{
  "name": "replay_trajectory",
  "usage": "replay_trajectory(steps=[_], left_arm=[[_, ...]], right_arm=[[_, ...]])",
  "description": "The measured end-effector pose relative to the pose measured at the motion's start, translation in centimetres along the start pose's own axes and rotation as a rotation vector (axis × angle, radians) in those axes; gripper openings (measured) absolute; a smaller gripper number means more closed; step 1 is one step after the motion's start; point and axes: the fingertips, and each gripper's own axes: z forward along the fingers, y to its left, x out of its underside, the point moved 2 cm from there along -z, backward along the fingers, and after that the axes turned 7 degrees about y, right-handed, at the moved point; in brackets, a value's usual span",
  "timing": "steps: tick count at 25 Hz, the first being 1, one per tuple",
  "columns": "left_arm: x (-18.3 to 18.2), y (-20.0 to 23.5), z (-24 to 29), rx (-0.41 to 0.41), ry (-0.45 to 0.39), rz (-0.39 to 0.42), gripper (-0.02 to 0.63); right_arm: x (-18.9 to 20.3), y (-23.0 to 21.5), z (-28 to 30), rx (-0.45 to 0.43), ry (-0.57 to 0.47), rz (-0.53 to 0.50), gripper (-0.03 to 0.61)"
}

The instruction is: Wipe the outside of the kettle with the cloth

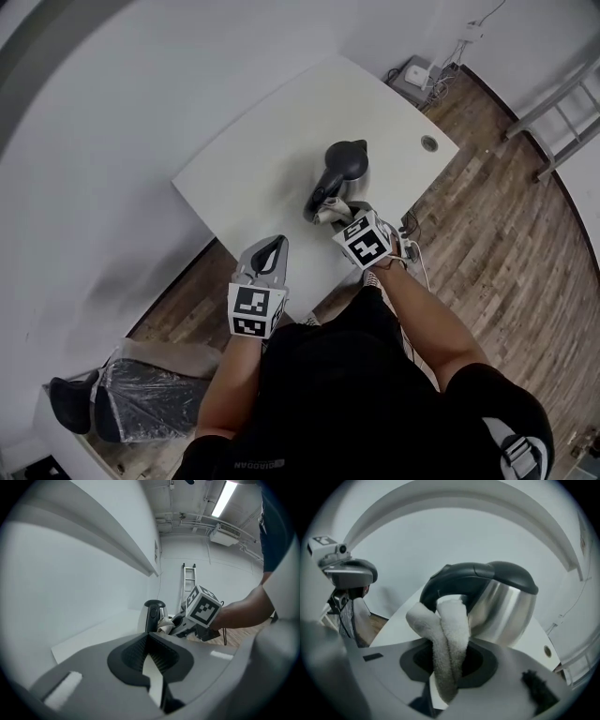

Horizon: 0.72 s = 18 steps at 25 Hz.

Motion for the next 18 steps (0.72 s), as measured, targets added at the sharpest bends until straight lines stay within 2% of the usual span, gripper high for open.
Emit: replay_trajectory(steps=[5,11,18], left_arm=[[-1.2,0.1,0.4,-0.009,-0.012,0.005,0.008],[-2.2,0.1,1.3,-0.019,-0.021,-0.007,0.007],[-3.5,-0.5,2.0,-0.05,-0.033,-0.031,0.008]], right_arm=[[-0.6,-0.4,-0.7,-0.12,-0.065,0.149,0.094],[-1.4,-1.7,-2.5,-0.335,-0.167,0.395,0.094],[-2.6,-3.5,-6.1,-0.491,-0.302,0.517,0.094]])
